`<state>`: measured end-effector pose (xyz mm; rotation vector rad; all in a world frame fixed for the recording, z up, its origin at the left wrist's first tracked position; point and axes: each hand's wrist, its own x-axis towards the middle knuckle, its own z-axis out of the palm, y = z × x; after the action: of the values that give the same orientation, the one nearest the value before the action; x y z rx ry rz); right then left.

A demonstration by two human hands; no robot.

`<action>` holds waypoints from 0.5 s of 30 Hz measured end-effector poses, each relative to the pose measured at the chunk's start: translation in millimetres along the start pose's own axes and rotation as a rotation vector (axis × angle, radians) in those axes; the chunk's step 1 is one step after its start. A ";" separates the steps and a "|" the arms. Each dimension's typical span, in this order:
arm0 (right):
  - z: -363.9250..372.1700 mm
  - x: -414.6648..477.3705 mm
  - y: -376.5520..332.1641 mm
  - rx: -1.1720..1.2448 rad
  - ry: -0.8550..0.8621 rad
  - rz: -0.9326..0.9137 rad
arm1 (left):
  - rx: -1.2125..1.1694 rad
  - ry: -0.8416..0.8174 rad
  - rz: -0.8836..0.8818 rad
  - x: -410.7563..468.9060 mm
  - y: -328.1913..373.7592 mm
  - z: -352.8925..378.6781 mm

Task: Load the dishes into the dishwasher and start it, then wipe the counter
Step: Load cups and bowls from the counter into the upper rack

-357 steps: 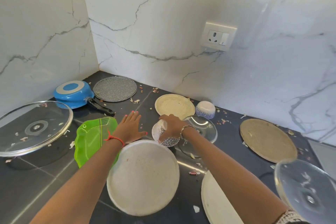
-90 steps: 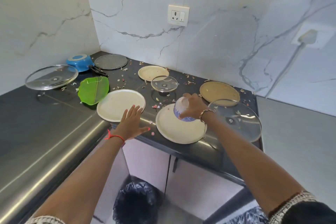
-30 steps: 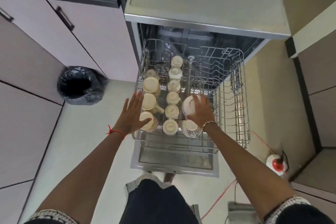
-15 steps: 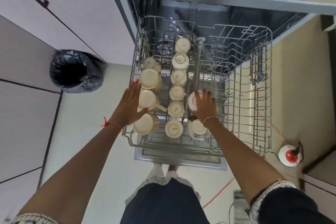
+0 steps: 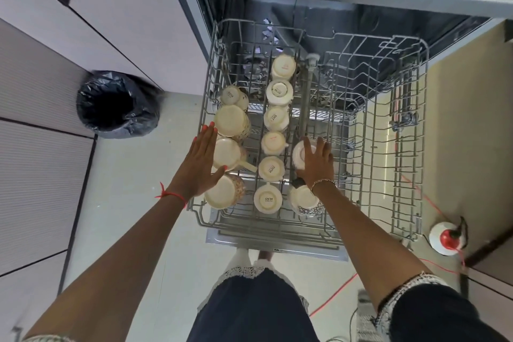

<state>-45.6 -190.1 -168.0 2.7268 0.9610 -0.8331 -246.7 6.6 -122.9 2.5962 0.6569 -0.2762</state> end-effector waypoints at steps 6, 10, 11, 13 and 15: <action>-3.5 -4.7 2.3 0.075 -0.004 -0.013 | 0.006 -0.015 0.000 -1.2 1.1 -1.6; -13.9 -15.2 0.4 0.123 0.042 -0.043 | 0.019 -0.021 -0.005 -10.0 2.7 -8.3; -17.2 -18.9 -1.2 0.128 0.049 -0.063 | 0.025 -0.023 -0.006 -13.6 3.0 -10.3; -25.3 -27.4 -5.3 0.117 0.071 -0.125 | 0.039 -0.018 -0.003 -21.0 3.8 -15.5; -34.3 -36.9 -11.0 0.112 0.090 -0.186 | 0.083 -0.010 -0.009 -28.5 5.7 -21.1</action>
<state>-60.4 -191.2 -118.7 2.8233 1.2377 -0.8233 -266.9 0.4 -93.8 2.6694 0.6671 -0.3262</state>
